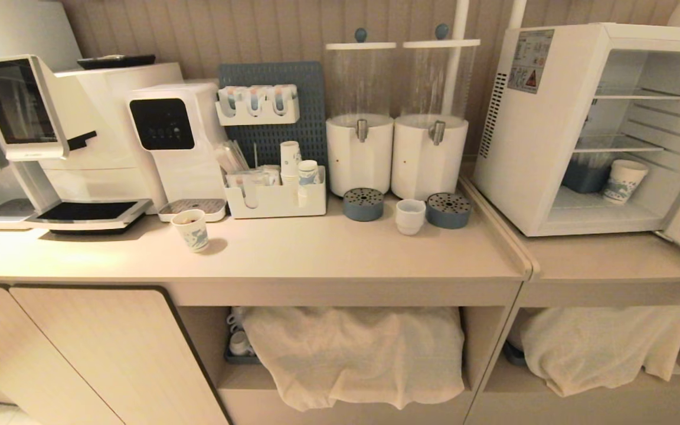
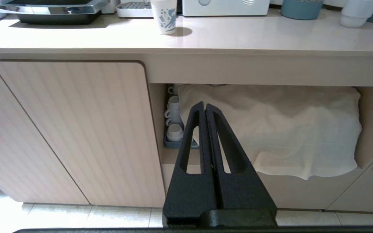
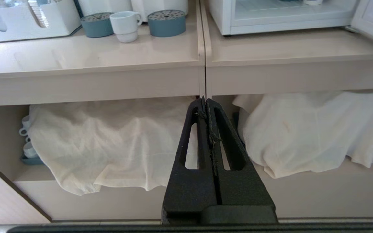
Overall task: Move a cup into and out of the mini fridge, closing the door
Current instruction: Put the ceramic cup in the freezer
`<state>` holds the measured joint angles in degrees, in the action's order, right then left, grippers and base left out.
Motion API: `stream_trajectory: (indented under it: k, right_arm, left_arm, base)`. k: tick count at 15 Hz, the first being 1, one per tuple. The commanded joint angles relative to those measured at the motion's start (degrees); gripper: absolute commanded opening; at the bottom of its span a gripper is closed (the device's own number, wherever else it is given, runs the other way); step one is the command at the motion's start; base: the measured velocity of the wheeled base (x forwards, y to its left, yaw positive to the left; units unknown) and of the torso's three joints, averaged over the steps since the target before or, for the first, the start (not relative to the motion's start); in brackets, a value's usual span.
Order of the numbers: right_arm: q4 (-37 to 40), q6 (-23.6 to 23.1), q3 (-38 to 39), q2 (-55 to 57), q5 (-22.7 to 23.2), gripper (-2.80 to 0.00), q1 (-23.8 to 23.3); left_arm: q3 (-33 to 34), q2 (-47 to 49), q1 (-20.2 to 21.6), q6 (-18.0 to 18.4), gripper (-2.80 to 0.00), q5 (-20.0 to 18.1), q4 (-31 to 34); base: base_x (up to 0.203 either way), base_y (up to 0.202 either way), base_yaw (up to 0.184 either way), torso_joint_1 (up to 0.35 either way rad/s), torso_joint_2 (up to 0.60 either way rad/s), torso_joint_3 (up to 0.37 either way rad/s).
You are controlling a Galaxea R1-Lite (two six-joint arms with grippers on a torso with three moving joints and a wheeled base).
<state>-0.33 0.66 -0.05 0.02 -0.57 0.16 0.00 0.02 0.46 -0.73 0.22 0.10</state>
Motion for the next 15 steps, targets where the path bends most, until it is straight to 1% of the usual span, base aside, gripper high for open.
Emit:
stream_trajectory:
  k: [1, 10, 12, 15]
  right_arm:
    - [0.0, 0.0, 0.0, 0.1, 0.0, -2.8, 0.0]
    - [0.0, 0.0, 0.0, 0.1, 0.0, -2.8, 0.0]
    - [0.0, 0.0, 0.0, 0.1, 0.0, -2.8, 0.0]
    - [0.0, 0.0, 0.0, 0.1, 0.0, -2.8, 0.0]
  left_arm:
    - [0.0, 0.0, 0.0, 0.0, -2.8, 0.0, 0.0]
    - [-0.1, 0.0, 0.0, 0.6, -2.8, 0.2, 0.0]
    - [-0.1, 0.1, 0.0, 0.6, -2.8, 0.2, 0.0]
    - [-0.1, 0.1, 0.0, 0.6, -2.8, 0.2, 0.0]
  base:
    - [0.0, 0.0, 0.0, 0.0, 0.0, 0.0]
    - [0.0, 0.0, 0.0, 0.0, 0.0, 0.0]
    - [0.092, 0.0, -0.003, 0.002, -0.01, 0.004]
    - [0.186, 0.0, -0.002, 0.004, 0.0, -0.002]
